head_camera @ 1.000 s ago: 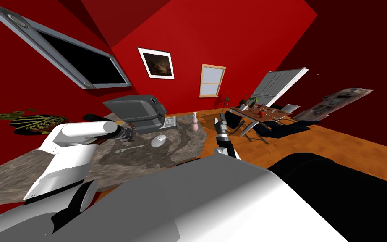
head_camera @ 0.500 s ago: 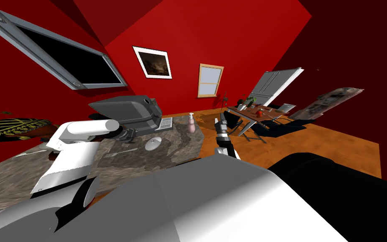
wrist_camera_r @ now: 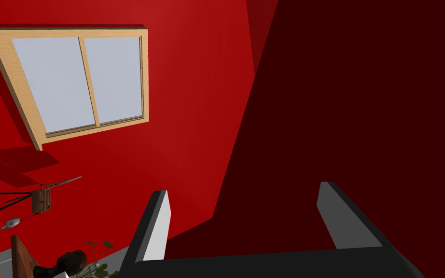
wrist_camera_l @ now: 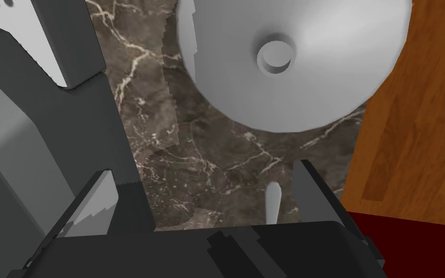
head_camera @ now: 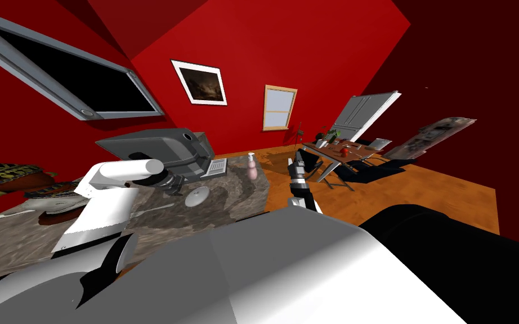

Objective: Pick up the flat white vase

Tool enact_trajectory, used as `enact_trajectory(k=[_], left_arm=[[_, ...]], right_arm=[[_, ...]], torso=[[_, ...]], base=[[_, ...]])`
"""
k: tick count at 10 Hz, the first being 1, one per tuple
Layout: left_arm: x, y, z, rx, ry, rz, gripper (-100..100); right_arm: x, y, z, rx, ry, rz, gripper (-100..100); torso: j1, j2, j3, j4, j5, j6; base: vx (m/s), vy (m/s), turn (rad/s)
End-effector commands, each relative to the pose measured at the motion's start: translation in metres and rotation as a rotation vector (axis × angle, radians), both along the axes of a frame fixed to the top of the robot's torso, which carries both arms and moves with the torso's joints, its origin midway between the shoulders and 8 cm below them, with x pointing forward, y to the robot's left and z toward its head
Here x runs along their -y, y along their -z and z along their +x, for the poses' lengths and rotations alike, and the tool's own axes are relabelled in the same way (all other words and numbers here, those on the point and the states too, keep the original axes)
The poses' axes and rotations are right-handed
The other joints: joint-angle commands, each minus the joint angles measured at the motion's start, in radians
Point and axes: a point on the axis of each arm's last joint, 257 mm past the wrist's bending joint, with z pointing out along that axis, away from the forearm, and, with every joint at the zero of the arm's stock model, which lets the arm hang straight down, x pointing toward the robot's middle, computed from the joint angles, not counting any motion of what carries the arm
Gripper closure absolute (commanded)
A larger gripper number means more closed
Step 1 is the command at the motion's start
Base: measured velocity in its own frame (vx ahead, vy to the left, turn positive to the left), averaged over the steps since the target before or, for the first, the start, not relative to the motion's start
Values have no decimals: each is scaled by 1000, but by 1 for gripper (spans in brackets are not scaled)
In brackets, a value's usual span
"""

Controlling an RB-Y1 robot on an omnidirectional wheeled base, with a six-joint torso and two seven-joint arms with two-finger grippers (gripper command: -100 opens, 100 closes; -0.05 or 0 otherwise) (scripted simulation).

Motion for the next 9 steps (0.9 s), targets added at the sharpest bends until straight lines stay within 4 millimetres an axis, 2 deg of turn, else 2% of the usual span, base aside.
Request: enact_trajectory(k=[1, 3, 6, 7, 8, 9], left_arm=[[6, 7, -12, -59, 1, -16, -100], [11, 15, -22, -105, 2, -28, -100], [21, 39, -51, -225, 1, -59, -100], [19, 34, -44, -201, 2, -53, -100], [19, 34, -45, -207, 2, -54, 0], [12, 38, -42, -211, 5, -56, -100]], right_arm=[[0, 0, 0, 0, 0, 0, 0], [0, 0, 0, 0, 0, 0, 0], [0, 0, 0, 0, 0, 0, 0], [0, 0, 0, 0, 0, 0, 0], [0, 0, 0, 0, 0, 0, 0], [0, 0, 0, 0, 0, 0, 0]], torso=[[0, 0, 0, 0, 0, 0], [0, -2, -1, 0, 0, 0], [4, 2, 1, 0, 1, 0], [4, 2, 1, 0, 1, 0], [5, 2, 1, 0, 1, 0], [6, 2, 1, 0, 1, 0]], base=[[34, -71, -27], [38, -61, -12], [1, -25, -5], [0, -10, 3], [0, 0, 0], [-22, -17, -98]])
